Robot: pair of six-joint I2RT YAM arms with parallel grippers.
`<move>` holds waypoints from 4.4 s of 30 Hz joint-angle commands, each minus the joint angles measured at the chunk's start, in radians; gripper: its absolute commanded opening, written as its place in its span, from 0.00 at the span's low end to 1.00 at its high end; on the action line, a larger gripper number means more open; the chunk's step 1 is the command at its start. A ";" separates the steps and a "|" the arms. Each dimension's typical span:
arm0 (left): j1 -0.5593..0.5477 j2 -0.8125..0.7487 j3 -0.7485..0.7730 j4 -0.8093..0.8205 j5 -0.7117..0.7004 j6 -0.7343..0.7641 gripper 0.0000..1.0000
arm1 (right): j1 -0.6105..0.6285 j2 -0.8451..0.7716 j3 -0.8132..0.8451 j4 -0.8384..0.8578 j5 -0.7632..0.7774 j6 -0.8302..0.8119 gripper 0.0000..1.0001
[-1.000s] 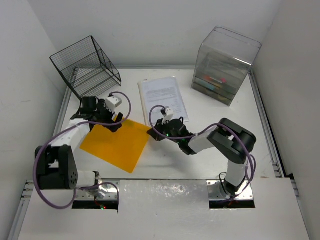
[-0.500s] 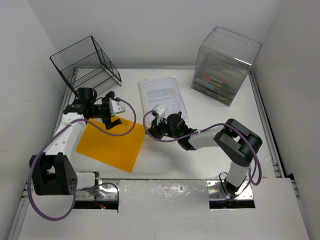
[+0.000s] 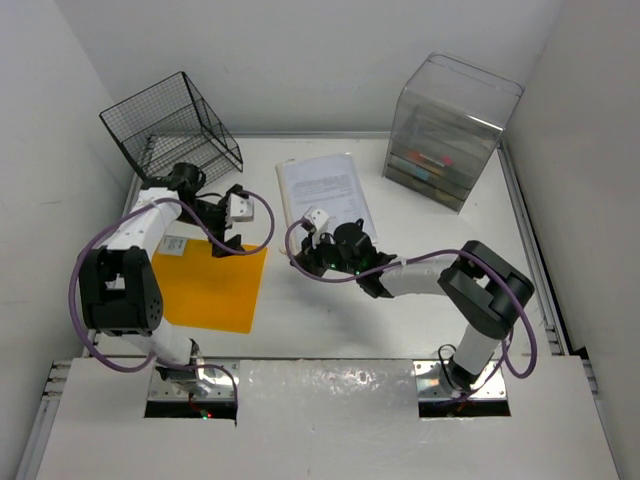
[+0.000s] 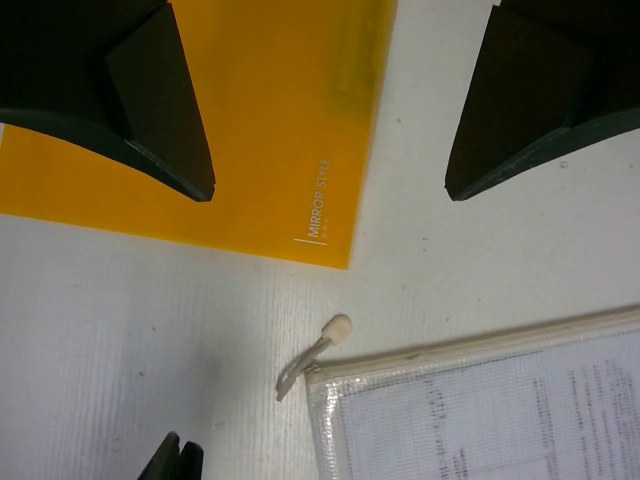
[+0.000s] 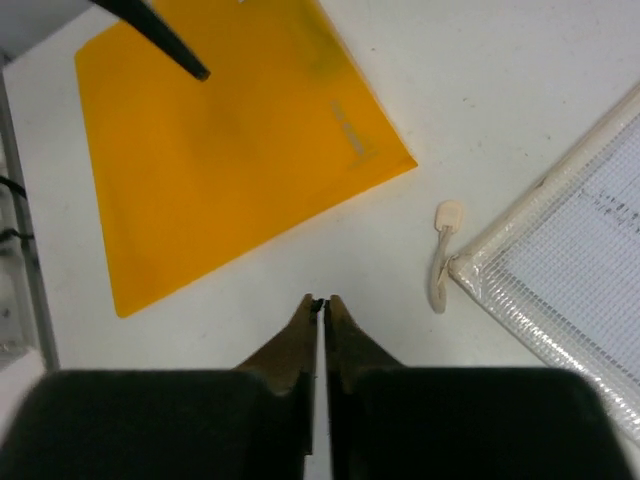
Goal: Organize the desk
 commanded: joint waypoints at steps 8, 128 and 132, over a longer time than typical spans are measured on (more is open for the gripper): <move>0.026 -0.183 -0.162 0.522 -0.245 -0.618 0.99 | -0.010 0.204 0.273 -0.041 0.020 0.384 0.51; 0.113 0.037 0.085 0.027 -0.067 -0.037 0.97 | 0.002 0.318 0.404 0.184 -0.165 0.182 0.00; 0.108 0.073 0.097 -0.034 -0.069 0.024 0.97 | 0.002 0.306 0.401 0.184 -0.168 0.173 0.00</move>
